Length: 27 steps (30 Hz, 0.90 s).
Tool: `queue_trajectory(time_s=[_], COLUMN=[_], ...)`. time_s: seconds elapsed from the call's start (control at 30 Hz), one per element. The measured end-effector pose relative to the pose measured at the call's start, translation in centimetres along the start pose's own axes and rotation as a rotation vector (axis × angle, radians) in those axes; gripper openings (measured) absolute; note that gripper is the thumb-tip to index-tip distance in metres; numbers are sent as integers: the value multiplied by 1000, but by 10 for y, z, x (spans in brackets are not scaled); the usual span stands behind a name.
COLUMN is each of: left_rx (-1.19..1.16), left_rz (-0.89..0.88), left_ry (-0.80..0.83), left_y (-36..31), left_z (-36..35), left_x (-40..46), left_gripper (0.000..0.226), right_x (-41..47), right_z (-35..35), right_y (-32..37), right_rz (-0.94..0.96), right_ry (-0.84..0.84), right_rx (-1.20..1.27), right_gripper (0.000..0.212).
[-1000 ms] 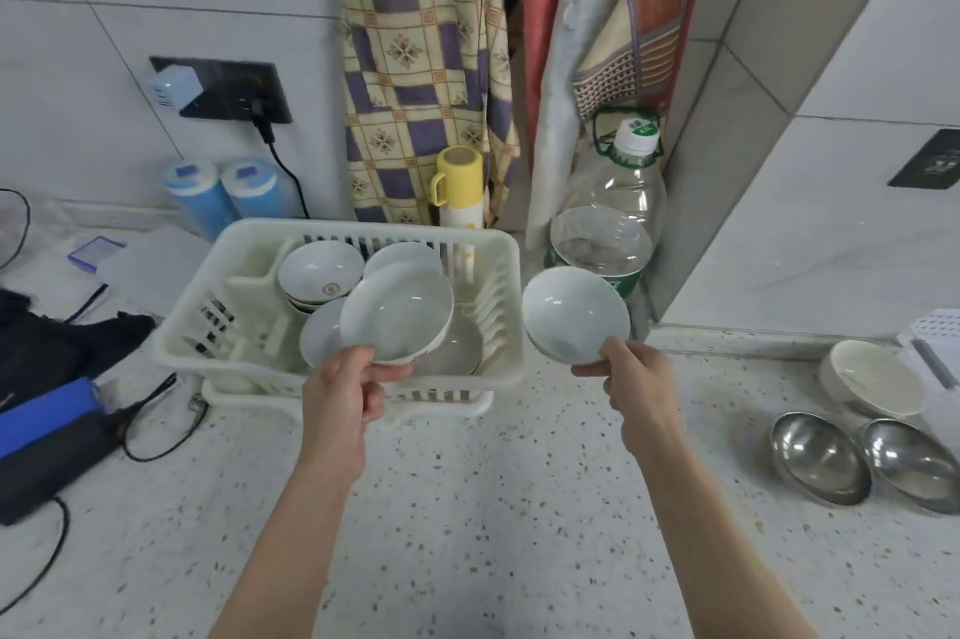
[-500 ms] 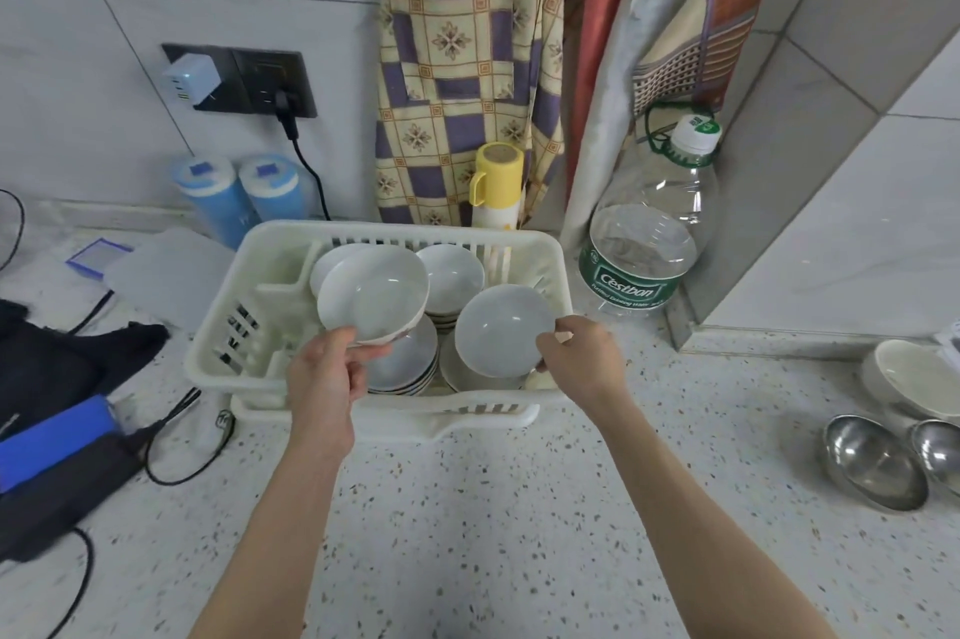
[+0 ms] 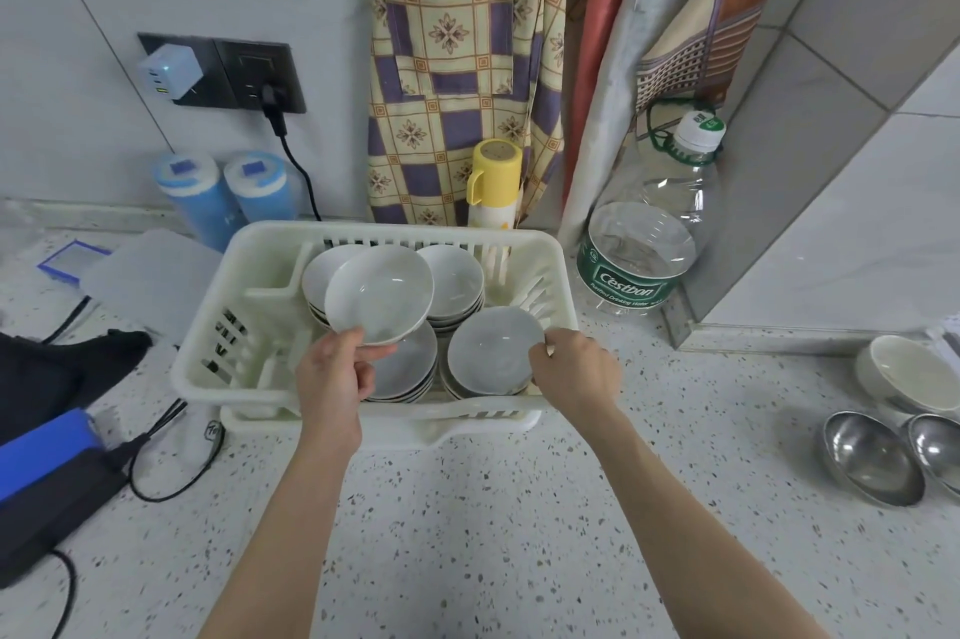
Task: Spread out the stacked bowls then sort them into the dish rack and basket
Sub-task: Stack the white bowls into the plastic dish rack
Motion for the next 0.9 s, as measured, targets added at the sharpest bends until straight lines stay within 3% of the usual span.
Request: queue_trajectory(time_s=[0.4, 0.7, 0.77, 0.9], left_rx=[40, 215, 276, 426], left_rz=[5, -21, -20, 6], left_ry=[58, 122, 114, 113], left_y=[1, 2, 3, 7], left_z=[-9, -25, -29, -36], left_x=[-14, -29, -31, -31], left_gripper=[11, 15, 6, 10], right_x=[3, 3, 1, -8], right_z=[-5, -5, -6, -3], right_y=[4, 14, 14, 6], right_rz=[28, 50, 45, 35], right_ry=[87, 174, 142, -96], right_rx=[-203, -359, -329, -58], right_gripper=[21, 15, 21, 36])
Point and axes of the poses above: each hand's wrist, its own x-axis towards the middle knuckle, its own z-axis out of the back of the hand, y = z × x, the point moved 3 cm from there along x, towards the middle knuckle, and after that the axes turned 15 degrees about z, right-handed, at the moved point
